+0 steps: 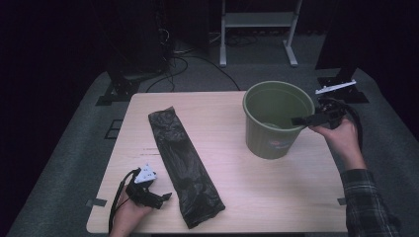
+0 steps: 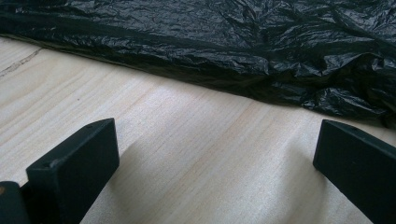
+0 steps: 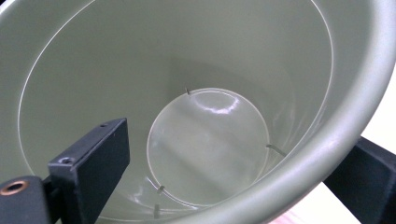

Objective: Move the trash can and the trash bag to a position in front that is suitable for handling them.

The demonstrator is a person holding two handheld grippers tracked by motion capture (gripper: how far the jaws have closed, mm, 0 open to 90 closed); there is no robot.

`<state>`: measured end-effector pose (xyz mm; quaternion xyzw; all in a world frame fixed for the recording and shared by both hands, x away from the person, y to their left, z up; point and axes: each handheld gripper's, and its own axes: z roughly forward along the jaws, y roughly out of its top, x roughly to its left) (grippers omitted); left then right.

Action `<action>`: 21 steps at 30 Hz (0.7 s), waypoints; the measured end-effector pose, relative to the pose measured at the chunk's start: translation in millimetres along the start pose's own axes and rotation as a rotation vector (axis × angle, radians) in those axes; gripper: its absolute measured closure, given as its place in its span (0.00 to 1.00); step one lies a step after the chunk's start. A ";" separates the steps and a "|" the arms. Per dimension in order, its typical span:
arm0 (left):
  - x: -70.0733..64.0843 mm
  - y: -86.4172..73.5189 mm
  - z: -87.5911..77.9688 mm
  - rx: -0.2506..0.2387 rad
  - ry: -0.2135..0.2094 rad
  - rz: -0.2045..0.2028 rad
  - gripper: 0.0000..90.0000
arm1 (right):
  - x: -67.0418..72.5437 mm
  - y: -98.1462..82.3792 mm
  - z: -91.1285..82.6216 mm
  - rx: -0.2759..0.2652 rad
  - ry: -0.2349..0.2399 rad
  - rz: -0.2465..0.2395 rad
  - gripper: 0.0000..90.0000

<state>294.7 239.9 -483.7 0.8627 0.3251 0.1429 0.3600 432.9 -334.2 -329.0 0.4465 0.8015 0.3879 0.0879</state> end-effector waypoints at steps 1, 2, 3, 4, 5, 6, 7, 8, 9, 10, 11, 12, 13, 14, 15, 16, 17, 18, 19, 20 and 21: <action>0.0 0.0 0.0 0.000 0.000 0.000 0.00 | 2.7 -0.8 0.0 0.002 0.005 -0.003 0.05; 0.0 0.0 0.0 0.000 0.000 0.000 0.00 | 4.5 -1.3 0.1 0.002 0.010 -0.007 0.05; 0.0 0.0 0.0 0.000 0.000 0.000 0.00 | 7.7 -2.3 0.4 0.004 0.019 -0.013 0.05; 0.1 0.0 0.0 0.000 0.000 0.001 0.00 | 9.6 -2.9 0.7 0.005 0.026 -0.017 0.05; 0.0 0.0 0.0 -0.001 0.000 0.000 0.00 | 12.7 -3.8 1.3 0.006 0.037 -0.020 0.05; -0.1 0.0 0.1 -0.002 0.000 -0.002 0.00 | 15.5 -4.4 1.9 0.006 0.046 -0.025 0.05; -0.1 0.0 0.1 -0.002 0.000 -0.001 0.00 | 18.6 -4.9 2.5 0.007 0.053 -0.030 0.05; -0.1 0.0 0.1 -0.002 0.000 -0.002 0.00 | 21.7 -5.3 3.2 0.008 0.060 -0.037 0.05; -0.1 0.0 0.1 -0.003 0.000 -0.002 0.00 | 24.8 -5.9 3.8 0.009 0.065 -0.042 0.05; -0.1 0.0 0.1 -0.002 0.000 -0.002 0.00 | 27.7 -6.5 4.5 0.008 0.072 -0.048 0.05; -0.1 0.0 0.1 -0.002 0.000 -0.002 0.00 | 30.8 -7.1 5.2 0.007 0.078 -0.054 0.05; 0.0 0.0 0.1 -0.001 0.000 -0.001 0.00 | 33.8 -7.5 5.9 0.006 0.084 -0.061 0.05; 0.0 0.0 0.1 -0.002 0.000 -0.001 0.00 | 36.6 -7.7 6.6 0.008 0.090 -0.067 0.05; 0.0 0.0 0.1 -0.001 0.000 -0.001 0.00 | 39.4 -7.9 7.2 0.011 0.098 -0.072 0.05; 0.0 0.0 0.1 -0.001 0.000 -0.001 0.00 | 42.0 -8.2 7.8 0.013 0.105 -0.079 0.05; 0.0 0.0 0.1 -0.001 0.000 0.000 0.00 | 44.7 -8.5 8.4 0.015 0.112 -0.084 0.05; 0.0 0.0 0.1 -0.002 0.000 -0.001 0.00 | 47.1 -8.7 9.1 0.016 0.119 -0.091 0.05; 0.0 0.0 0.0 -0.001 0.000 0.000 0.00 | 49.3 -9.1 9.7 0.015 0.124 -0.096 0.05; 0.0 0.0 0.1 -0.001 0.000 0.000 0.00 | 51.6 -9.4 10.2 0.016 0.126 -0.098 0.05; 0.0 0.0 0.0 -0.001 0.000 0.000 0.00 | 53.2 -9.6 10.6 0.017 0.129 -0.101 0.05; 0.0 0.0 0.0 -0.001 0.000 0.000 0.00 | 55.8 -10.0 11.1 0.018 0.134 -0.107 0.05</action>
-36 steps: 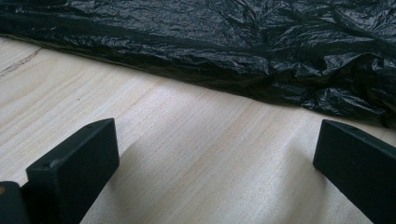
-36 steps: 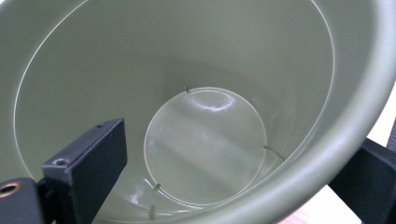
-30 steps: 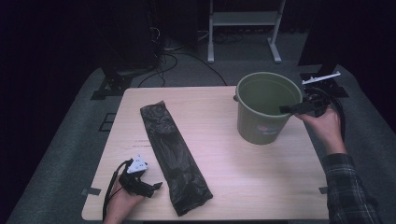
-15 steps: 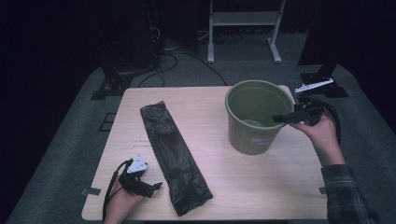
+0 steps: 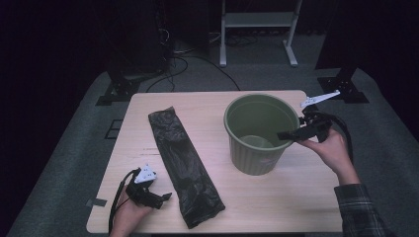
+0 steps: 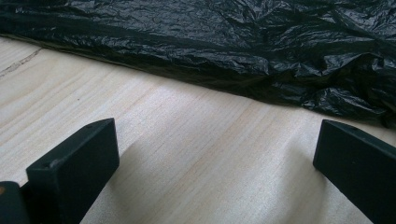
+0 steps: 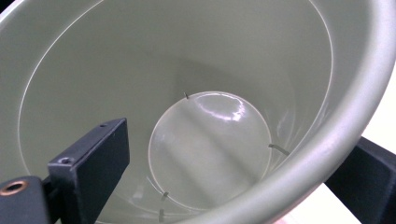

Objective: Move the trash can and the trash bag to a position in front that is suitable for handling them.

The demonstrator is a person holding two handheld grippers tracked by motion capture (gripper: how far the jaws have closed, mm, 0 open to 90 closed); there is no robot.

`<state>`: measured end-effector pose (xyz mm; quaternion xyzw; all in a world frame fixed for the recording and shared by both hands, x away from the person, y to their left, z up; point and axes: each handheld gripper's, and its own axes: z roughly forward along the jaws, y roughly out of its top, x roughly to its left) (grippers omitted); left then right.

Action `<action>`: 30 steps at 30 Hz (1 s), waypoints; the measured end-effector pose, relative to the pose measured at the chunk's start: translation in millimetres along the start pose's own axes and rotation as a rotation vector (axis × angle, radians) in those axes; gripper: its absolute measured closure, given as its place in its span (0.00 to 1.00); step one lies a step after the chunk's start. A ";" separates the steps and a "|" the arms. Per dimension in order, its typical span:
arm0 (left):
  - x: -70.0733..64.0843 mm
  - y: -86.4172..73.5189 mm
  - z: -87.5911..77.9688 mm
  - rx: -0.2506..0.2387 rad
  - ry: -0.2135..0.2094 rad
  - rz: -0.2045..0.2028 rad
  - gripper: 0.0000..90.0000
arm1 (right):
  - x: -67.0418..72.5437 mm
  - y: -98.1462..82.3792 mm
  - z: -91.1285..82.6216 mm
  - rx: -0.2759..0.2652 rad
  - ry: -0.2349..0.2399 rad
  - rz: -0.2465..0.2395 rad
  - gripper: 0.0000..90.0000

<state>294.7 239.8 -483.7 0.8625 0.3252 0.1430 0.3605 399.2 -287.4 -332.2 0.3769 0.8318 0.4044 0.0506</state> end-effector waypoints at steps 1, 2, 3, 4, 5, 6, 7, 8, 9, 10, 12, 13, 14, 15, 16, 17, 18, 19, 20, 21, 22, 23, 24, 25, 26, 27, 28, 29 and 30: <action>0.0 0.0 0.0 0.001 0.000 0.000 0.00 | 1.7 -0.1 0.4 0.003 0.003 -0.003 0.05; -0.1 0.0 0.1 -0.001 -0.001 -0.002 0.00 | 4.0 -0.2 1.1 0.006 0.009 -0.006 0.05; -0.1 0.0 0.1 -0.001 0.000 -0.002 0.00 | 6.6 -0.2 1.8 0.007 0.015 -0.009 0.05; -0.1 0.0 0.1 -0.002 0.000 -0.002 0.00 | 9.0 -0.4 2.7 0.008 0.021 -0.017 0.05; -0.1 0.0 0.1 -0.001 0.000 -0.002 0.00 | 12.3 -0.5 3.7 0.009 0.029 -0.024 0.05; -0.1 0.0 0.1 -0.002 0.000 -0.002 0.00 | 14.3 -0.6 4.2 0.012 0.034 -0.028 0.05; -0.1 0.0 0.1 -0.002 0.000 -0.002 0.00 | 16.8 -0.7 5.1 0.013 0.039 -0.035 0.05; -0.1 0.0 0.1 -0.002 0.000 -0.002 0.00 | 19.3 -1.0 5.9 0.012 0.046 -0.038 0.05; -0.1 0.0 0.1 -0.002 0.000 -0.003 0.00 | 21.3 -1.3 6.6 0.012 0.052 -0.043 0.05; -0.1 0.0 0.1 -0.002 0.000 -0.002 0.00 | 23.4 -1.5 7.3 0.013 0.059 -0.046 0.05; -0.1 0.0 0.1 -0.001 0.000 -0.002 0.00 | 27.5 -2.1 8.8 0.014 0.075 -0.052 0.05; -0.1 0.0 0.1 -0.002 0.000 -0.002 0.00 | 29.2 -2.6 9.5 0.013 0.084 -0.052 0.05; -0.1 0.0 0.1 -0.002 0.000 -0.002 0.00 | 30.6 -2.9 10.3 0.011 0.092 -0.056 0.05; -0.1 0.0 0.0 -0.001 -0.001 -0.002 0.00 | 32.0 -3.2 10.8 0.012 0.098 -0.056 0.05; 0.0 0.1 -0.1 0.001 -0.001 -0.002 0.00 | 34.1 -3.5 11.5 0.013 0.107 -0.059 0.05; 0.0 0.1 -0.1 0.001 -0.002 -0.002 0.00 | 35.6 -3.9 12.1 0.013 0.113 -0.063 0.05; 0.0 0.1 -0.2 0.002 -0.002 -0.001 0.00 | 37.0 -4.0 12.5 0.014 0.117 -0.063 0.05; 0.0 0.1 -0.1 0.001 -0.002 -0.002 0.00 | 39.1 -4.2 13.2 0.015 0.120 -0.067 0.05; 0.0 0.1 -0.2 0.002 -0.002 -0.002 0.00 | 40.5 -4.1 13.5 0.017 0.123 -0.068 0.05; 0.0 0.1 -0.2 0.002 -0.002 -0.002 0.00 | 42.6 -4.0 14.3 0.020 0.126 -0.074 0.05; -0.1 0.0 -0.1 0.000 -0.001 -0.002 0.00 | 43.9 -3.8 14.7 0.024 0.127 -0.079 0.05; 0.0 0.1 -0.1 0.000 -0.001 -0.002 0.00 | 46.0 -3.5 15.4 0.027 0.128 -0.082 0.05; -0.1 0.1 -0.1 0.000 -0.001 -0.002 0.00 | 47.9 -3.2 16.2 0.030 0.132 -0.087 0.05; 0.0 0.1 -0.1 0.001 -0.001 -0.002 0.00 | 49.7 -3.1 16.9 0.032 0.136 -0.090 0.05; 0.0 0.1 -0.1 0.000 -0.001 -0.002 0.00 | 51.6 -2.9 17.6 0.035 0.138 -0.095 0.05; -0.1 0.1 -0.1 0.000 -0.001 -0.003 0.00 | 53.3 -2.7 18.4 0.037 0.141 -0.100 0.05; 0.0 0.1 -0.2 0.002 -0.001 -0.001 0.00 | 55.3 -2.5 19.1 0.039 0.143 -0.103 0.05; 0.1 0.1 -0.2 0.002 -0.001 -0.001 0.00 | 57.1 -2.2 19.8 0.043 0.145 -0.109 0.05; 0.1 0.1 -0.2 0.002 -0.001 -0.001 0.00 | 59.4 -1.8 20.7 0.046 0.147 -0.116 0.05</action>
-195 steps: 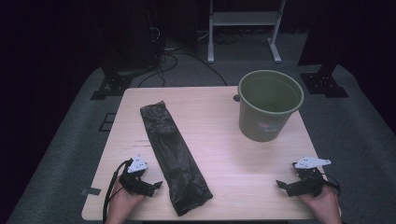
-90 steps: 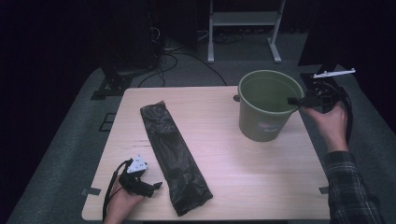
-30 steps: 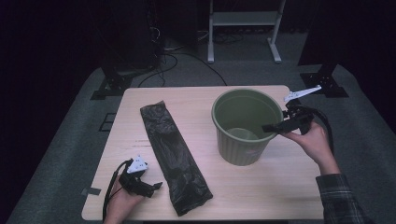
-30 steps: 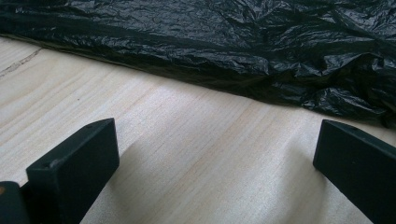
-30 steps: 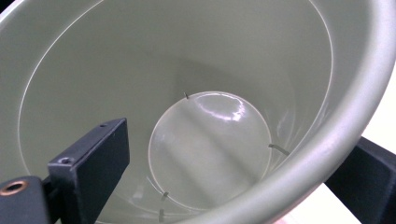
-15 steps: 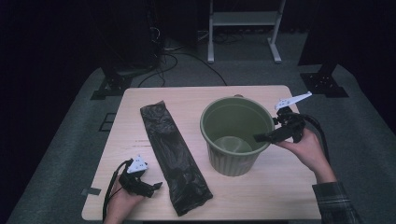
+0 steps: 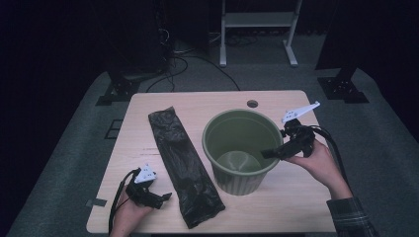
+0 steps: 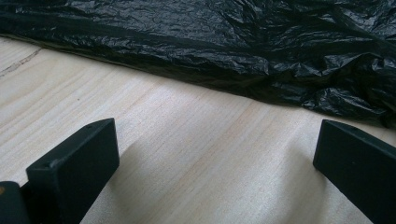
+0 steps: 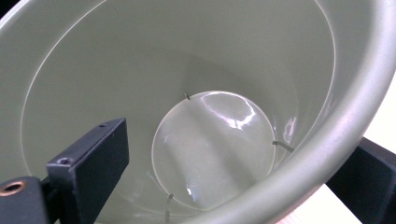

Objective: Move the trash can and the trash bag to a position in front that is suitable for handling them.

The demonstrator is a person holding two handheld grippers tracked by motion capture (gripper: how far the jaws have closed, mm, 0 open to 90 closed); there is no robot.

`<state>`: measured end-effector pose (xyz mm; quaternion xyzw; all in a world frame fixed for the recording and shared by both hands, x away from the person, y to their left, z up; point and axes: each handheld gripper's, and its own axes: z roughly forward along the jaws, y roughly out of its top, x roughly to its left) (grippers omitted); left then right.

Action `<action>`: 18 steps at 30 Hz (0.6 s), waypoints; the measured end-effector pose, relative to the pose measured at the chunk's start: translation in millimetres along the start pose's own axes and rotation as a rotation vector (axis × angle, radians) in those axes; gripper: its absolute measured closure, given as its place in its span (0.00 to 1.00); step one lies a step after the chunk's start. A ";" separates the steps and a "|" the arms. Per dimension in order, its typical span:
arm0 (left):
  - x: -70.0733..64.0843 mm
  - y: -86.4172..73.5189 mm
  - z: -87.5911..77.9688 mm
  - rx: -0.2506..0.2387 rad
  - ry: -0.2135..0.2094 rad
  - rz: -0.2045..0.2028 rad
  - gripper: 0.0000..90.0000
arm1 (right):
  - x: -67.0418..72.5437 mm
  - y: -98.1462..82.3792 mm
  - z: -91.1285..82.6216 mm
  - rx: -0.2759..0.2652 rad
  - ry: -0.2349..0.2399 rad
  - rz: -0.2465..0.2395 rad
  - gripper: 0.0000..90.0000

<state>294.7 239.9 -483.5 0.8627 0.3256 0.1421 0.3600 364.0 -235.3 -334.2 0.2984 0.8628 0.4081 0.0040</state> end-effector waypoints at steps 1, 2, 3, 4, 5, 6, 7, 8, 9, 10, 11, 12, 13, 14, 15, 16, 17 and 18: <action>0.0 0.0 0.0 0.001 0.000 0.000 0.00 | 1.7 0.6 1.0 0.003 0.000 -0.004 0.05; 0.0 0.0 0.0 0.000 0.000 0.000 0.00 | 2.7 0.9 1.9 0.004 0.000 -0.008 0.05; 0.0 0.0 0.0 0.001 0.000 0.000 0.00 | 4.2 1.5 3.4 0.003 0.003 -0.011 0.05; 0.0 0.0 0.0 0.000 0.000 0.000 0.00 | 4.8 1.7 4.4 0.003 0.006 -0.013 0.05; 0.0 0.0 0.0 0.001 0.000 0.000 0.00 | 5.1 1.9 5.1 0.004 0.007 -0.013 0.05; 0.0 0.0 0.0 0.000 0.000 0.000 0.00 | 5.3 2.1 5.9 0.001 0.007 -0.015 0.05; 0.0 0.0 0.0 0.000 0.000 0.000 0.00 | 5.5 2.2 6.2 0.000 0.008 -0.015 0.05; 0.0 0.0 0.0 0.000 0.000 0.000 0.00 | 5.9 2.2 5.7 -0.003 0.004 -0.015 0.05; 0.0 0.0 0.0 0.000 0.000 0.000 0.00 | 5.9 2.1 4.7 -0.011 0.008 -0.013 0.05; 0.0 0.0 0.0 0.000 0.000 0.000 0.00 | 5.9 2.0 3.1 -0.021 0.012 -0.013 0.05; 0.0 0.0 0.0 0.000 0.000 0.000 0.00 | 6.1 2.0 0.9 -0.030 0.010 -0.013 0.05; 0.0 0.0 0.0 0.000 0.000 0.000 0.00 | 6.2 1.9 -1.6 -0.039 0.007 -0.012 0.05; 0.0 0.0 0.0 0.000 0.000 0.000 0.00 | 6.2 1.7 -4.7 -0.044 0.001 -0.008 0.05; 0.0 0.0 0.0 0.000 0.000 0.000 0.00 | 5.9 1.4 -7.1 -0.049 -0.002 -0.006 0.05; 0.0 0.0 0.0 0.000 0.000 0.000 0.00 | 5.4 0.8 -10.7 -0.057 -0.009 -0.004 0.05; 0.0 0.0 0.0 0.000 0.000 0.000 0.00 | 4.9 -0.4 -15.8 -0.070 -0.019 -0.002 0.05; 0.0 0.0 0.0 0.000 0.000 0.000 0.00 | 4.5 -1.4 -19.1 -0.079 -0.022 0.001 0.05; 0.0 0.0 0.0 0.001 0.000 0.000 0.00 | 4.1 -2.9 -23.6 -0.091 -0.024 0.008 0.05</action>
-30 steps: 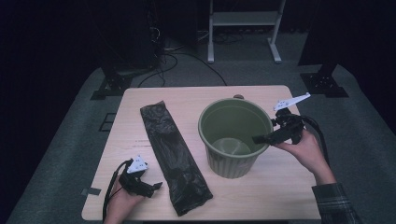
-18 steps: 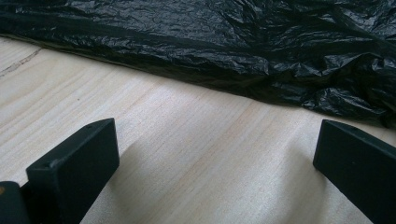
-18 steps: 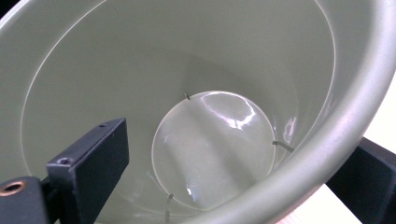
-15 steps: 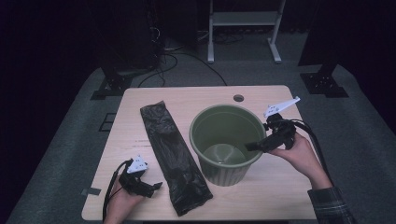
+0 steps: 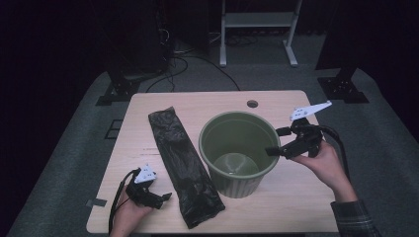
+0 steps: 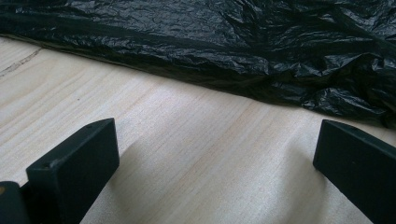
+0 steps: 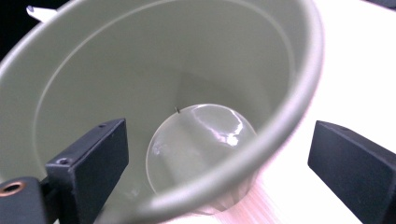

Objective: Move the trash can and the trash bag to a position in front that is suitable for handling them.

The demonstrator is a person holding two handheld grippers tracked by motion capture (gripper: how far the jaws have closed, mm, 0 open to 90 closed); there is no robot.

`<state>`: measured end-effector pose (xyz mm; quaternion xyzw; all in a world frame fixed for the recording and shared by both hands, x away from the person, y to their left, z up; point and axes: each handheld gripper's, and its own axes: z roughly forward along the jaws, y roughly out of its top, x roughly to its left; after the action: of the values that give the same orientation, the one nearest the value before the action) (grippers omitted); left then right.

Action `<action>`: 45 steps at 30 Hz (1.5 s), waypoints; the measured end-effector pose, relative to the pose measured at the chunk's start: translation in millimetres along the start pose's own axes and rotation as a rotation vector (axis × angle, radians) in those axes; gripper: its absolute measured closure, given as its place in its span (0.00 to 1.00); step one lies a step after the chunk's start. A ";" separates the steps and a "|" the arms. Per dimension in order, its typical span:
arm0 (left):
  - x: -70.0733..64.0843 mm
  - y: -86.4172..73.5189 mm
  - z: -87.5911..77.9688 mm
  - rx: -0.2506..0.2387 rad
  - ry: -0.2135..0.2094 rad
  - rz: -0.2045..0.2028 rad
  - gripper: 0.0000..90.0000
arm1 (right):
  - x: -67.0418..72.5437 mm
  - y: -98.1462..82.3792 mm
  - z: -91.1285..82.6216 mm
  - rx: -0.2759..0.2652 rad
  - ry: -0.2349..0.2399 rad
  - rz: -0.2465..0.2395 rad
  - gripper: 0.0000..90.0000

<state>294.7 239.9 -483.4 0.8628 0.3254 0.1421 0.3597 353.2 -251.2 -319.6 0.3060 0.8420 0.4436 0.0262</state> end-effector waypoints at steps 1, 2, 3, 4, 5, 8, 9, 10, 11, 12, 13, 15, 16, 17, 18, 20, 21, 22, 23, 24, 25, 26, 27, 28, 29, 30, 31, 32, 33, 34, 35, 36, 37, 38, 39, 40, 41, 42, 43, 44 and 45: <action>0.0 0.0 0.0 0.000 0.000 0.000 0.00 | -0.4 -1.6 -4.8 -0.015 -0.002 0.008 0.05; 0.0 0.0 0.0 0.000 0.000 0.000 0.00 | -0.9 -3.3 -9.4 -0.028 -0.003 0.011 0.05; 0.0 0.0 0.0 0.000 0.000 0.000 0.00 | -1.2 -5.8 -14.8 -0.037 -0.009 0.016 0.05; 0.0 0.0 0.0 0.000 0.000 0.000 0.00 | -1.6 -7.4 -17.8 -0.044 -0.012 0.017 0.05; 0.0 0.0 0.0 0.000 0.000 0.000 0.00 | -2.1 -10.6 -22.9 -0.059 -0.014 0.023 0.05; 0.0 0.0 0.1 -0.001 0.000 0.000 0.00 | -3.4 -19.4 -34.4 -0.078 -0.036 0.029 0.05; 0.0 0.0 0.0 0.000 0.000 0.000 0.00 | -4.0 -22.1 -36.9 -0.088 -0.041 0.034 0.05; -0.1 -0.1 0.2 -0.002 0.001 -0.001 0.00 | -5.2 -25.8 -40.0 -0.097 -0.039 0.042 0.05; -0.1 -0.1 0.2 -0.002 0.000 -0.001 0.00 | -6.4 -30.5 -43.4 -0.105 -0.045 0.046 0.05; 0.0 -0.1 0.1 -0.002 0.001 0.000 0.00 | -7.2 -33.6 -45.2 -0.108 -0.053 0.050 0.05; -0.1 -0.1 0.2 -0.002 0.001 -0.001 0.00 | -8.4 -37.8 -47.2 -0.110 -0.060 0.057 0.05; -0.1 -0.1 0.2 -0.002 0.001 0.000 0.00 | -10.3 -47.0 -49.9 -0.113 -0.074 0.066 0.05; -0.1 -0.1 0.2 -0.002 0.001 -0.001 0.00 | -11.1 -51.6 -50.2 -0.106 -0.086 0.070 0.05; 0.0 0.0 0.0 0.000 0.000 0.000 0.00 | -11.9 -56.5 -50.1 -0.101 -0.098 0.070 0.05; 0.0 0.0 0.0 0.000 0.000 0.000 0.00 | -12.7 -61.5 -49.6 -0.098 -0.105 0.072 0.05; 0.0 0.1 0.0 0.001 0.000 -0.001 0.00 | -14.3 -72.7 -47.5 -0.087 -0.130 0.073 0.05; 0.0 0.0 0.0 0.001 0.000 0.000 0.00 | -14.6 -76.4 -46.6 -0.085 -0.137 0.077 0.05; 0.0 0.1 0.0 0.000 0.000 0.000 0.00 | -15.3 -81.4 -45.5 -0.082 -0.143 0.080 0.05; 0.0 0.0 0.0 0.001 0.000 0.000 0.00 | -16.1 -86.3 -44.3 -0.084 -0.147 0.082 0.05; 0.0 0.1 0.0 0.001 0.000 0.000 0.00 | -16.5 -91.2 -43.2 -0.086 -0.154 0.084 0.05; 0.0 0.0 0.0 0.001 0.000 0.000 0.00 | -17.1 -97.3 -41.4 -0.089 -0.164 0.085 0.05; 0.0 0.1 0.0 0.001 0.000 0.000 0.00 | -17.7 -101.1 -40.1 -0.087 -0.171 0.084 0.06; 0.0 0.0 0.0 0.001 0.000 0.000 0.00 | -18.4 -106.0 -38.4 -0.084 -0.183 0.085 0.06; 0.1 0.1 0.0 0.001 0.000 0.002 0.00 | -19.1 -111.0 -36.6 -0.086 -0.192 0.085 0.06; 0.0 0.1 0.1 -0.001 0.000 -0.001 0.00 | -19.8 -116.0 -34.6 -0.086 -0.194 0.091 0.06; 0.0 0.1 0.1 -0.001 0.000 0.000 0.00 | -21.0 -120.9 -32.4 -0.083 -0.193 0.097 0.06; -0.1 0.0 0.1 -0.001 0.000 -0.001 0.00 | -21.9 -125.7 -30.1 -0.078 -0.197 0.103 0.06; 0.0 0.1 0.1 -0.001 0.000 0.000 0.00 | -23.0 -131.4 -27.2 -0.075 -0.202 0.105 0.06; 0.0 0.1 0.1 0.000 0.001 0.000 0.00 | -23.5 -136.0 -25.0 -0.074 -0.210 0.109 0.06; 0.0 0.1 0.1 0.000 0.000 0.000 0.00 | -24.2 -140.1 -22.9 -0.073 -0.218 0.112 0.06; 0.0 0.1 0.1 0.000 0.000 0.000 0.00 | -24.8 -144.3 -21.0 -0.078 -0.221 0.114 0.06; -0.1 0.1 0.1 0.000 0.000 0.000 0.00 | -25.4 -147.3 -19.7 -0.082 -0.223 0.116 0.07; -0.1 0.1 0.0 0.000 0.000 0.001 0.00 | -26.2 -152.3 -17.3 -0.091 -0.228 0.119 0.07; -0.3 0.1 0.1 -0.001 -0.003 0.003 0.00 | -26.9 -155.5 -15.7 -0.097 -0.234 0.120 0.07; -0.5 0.0 0.1 -0.001 -0.004 0.005 0.00 | -28.2 -161.0 -12.9 -0.102 -0.238 0.127 0.07; -0.7 0.0 0.1 -0.001 -0.004 0.004 0.00 | -29.7 -165.5 -10.2 -0.107 -0.240 0.133 0.07; -0.8 0.1 0.0 -0.001 -0.005 0.005 0.00 | -31.2 -169.3 -7.5 -0.108 -0.243 0.137 0.07; -0.8 0.1 0.0 -0.002 -0.007 0.005 0.00 | -32.5 -172.3 -4.9 -0.102 -0.252 0.141 0.07; -0.8 0.2 -0.2 -0.004 -0.014 0.000 0.00 | -33.8 -174.6 -2.3 -0.094 -0.269 0.137 0.07; -1.1 0.3 -0.2 -0.009 -0.025 -0.007 0.00 | -35.0 -176.7 0.1 -0.083 -0.284 0.128 0.07; -1.3 0.6 -0.2 -0.011 -0.032 -0.008 0.00 | -35.7 -178.9 2.7 -0.068 -0.299 0.125 0.07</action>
<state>293.8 238.9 -482.9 0.8616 0.3224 0.1285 0.3704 295.0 -343.5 -465.9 0.4193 0.7926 0.4221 0.1338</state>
